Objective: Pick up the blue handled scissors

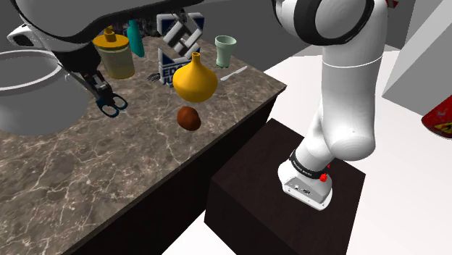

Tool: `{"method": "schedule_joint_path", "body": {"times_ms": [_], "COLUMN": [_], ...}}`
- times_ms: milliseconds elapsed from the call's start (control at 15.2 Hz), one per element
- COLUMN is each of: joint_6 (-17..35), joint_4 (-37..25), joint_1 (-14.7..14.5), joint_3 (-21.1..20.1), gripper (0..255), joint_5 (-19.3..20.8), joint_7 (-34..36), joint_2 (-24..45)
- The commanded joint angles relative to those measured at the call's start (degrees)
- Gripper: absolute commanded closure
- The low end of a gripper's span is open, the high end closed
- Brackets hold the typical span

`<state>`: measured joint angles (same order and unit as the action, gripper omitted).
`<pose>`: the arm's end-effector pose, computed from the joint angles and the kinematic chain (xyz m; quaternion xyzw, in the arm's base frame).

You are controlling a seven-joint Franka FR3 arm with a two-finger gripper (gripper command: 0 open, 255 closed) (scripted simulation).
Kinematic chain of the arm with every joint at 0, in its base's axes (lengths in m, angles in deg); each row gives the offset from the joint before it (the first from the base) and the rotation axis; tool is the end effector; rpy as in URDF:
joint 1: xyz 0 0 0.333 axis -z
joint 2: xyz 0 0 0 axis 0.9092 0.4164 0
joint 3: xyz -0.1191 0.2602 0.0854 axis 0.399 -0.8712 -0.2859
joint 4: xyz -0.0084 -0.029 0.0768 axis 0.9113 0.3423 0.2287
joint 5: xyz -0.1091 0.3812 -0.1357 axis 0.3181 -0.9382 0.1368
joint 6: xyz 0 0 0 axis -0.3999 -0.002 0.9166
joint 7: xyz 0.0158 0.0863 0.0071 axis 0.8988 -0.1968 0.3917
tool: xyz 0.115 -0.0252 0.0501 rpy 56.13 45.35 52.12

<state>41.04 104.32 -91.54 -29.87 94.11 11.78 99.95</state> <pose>0.5527 0.4283 0.4045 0.7205 0.6902 -0.0466 0.0481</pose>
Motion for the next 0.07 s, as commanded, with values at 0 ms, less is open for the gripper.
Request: {"method": "schedule_joint_path", "body": {"times_ms": [0], "joint_6": [-0.3], "joint_4": [-0.2], "joint_1": [0.0], "joint_3": [0.0], "gripper": [255], "joint_5": [0.0], "joint_7": [-0.1], "joint_2": [-0.1]}}
